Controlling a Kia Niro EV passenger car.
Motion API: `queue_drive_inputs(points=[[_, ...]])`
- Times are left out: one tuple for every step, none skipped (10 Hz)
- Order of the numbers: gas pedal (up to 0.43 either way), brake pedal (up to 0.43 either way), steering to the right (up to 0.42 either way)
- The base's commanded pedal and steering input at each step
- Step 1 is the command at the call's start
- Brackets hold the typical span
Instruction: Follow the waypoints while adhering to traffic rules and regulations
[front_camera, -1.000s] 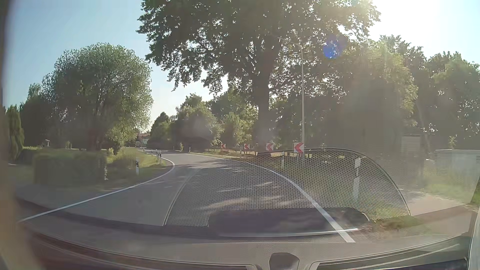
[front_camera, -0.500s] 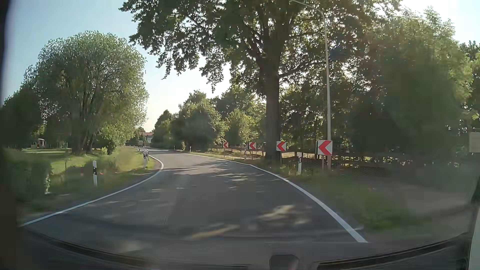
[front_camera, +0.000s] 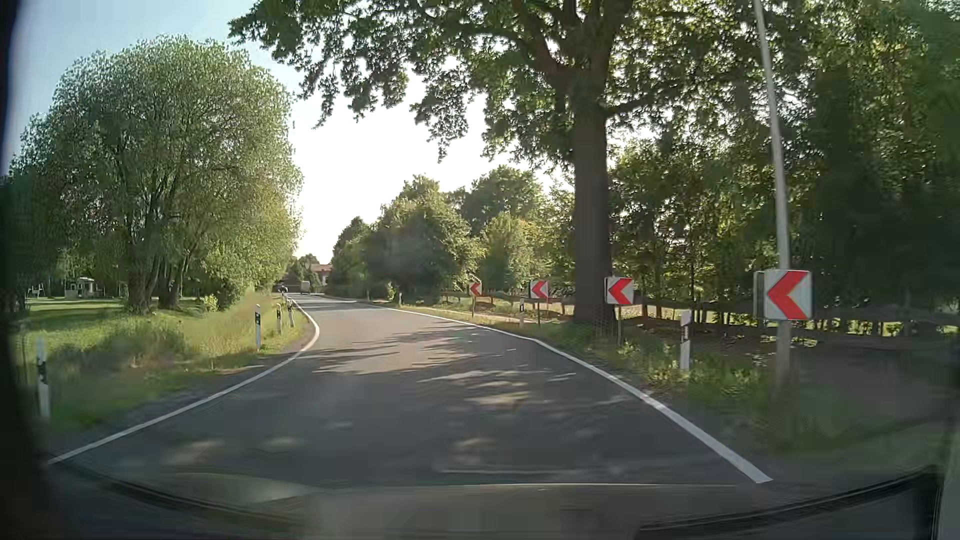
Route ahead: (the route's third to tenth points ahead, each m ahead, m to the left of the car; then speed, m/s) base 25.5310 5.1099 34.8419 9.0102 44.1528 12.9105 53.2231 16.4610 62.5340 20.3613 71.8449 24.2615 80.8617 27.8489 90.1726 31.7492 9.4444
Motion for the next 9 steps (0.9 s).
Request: queue_drive_inputs(points=[[0.130, 0.006, -0.055], [0.130, 0.006, -0.043], [0.130, 0.006, -0.036], [0.130, 0.006, -0.035], [0.130, 0.006, -0.035], [0.130, 0.006, -0.037], [0.130, 0.006, -0.040], [0.130, 0.006, -0.042], [0.138, 0.006, -0.042]])
